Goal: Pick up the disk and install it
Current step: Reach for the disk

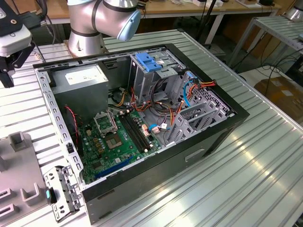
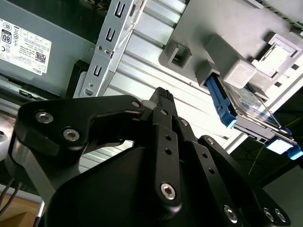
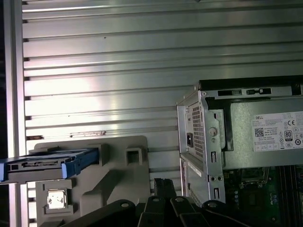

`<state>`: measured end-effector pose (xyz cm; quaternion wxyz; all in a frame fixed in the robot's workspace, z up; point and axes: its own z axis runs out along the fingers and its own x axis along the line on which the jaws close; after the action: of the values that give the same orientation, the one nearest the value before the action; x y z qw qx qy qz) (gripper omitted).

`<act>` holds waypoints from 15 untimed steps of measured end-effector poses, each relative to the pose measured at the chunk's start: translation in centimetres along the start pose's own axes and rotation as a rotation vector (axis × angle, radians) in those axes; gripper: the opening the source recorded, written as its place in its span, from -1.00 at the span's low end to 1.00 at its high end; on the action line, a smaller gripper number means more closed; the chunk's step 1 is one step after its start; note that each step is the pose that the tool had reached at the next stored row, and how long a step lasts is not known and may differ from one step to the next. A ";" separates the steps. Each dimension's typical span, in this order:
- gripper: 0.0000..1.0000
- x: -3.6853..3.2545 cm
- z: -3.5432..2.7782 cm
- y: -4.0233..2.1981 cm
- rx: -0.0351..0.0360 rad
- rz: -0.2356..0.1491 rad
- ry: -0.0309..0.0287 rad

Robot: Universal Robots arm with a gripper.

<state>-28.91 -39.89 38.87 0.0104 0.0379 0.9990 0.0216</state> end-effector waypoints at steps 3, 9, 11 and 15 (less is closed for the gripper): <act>-0.79 0.24 0.01 -0.02 0.0000 0.000 0.0000; -0.79 0.79 0.01 -0.06 0.0000 0.000 0.0001; -0.79 0.95 0.01 -0.07 -0.0001 0.000 0.0001; -0.79 1.32 0.02 -0.10 -0.0001 0.000 0.0001</act>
<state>-30.24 -39.89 38.81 0.0104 0.0379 0.9990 0.0216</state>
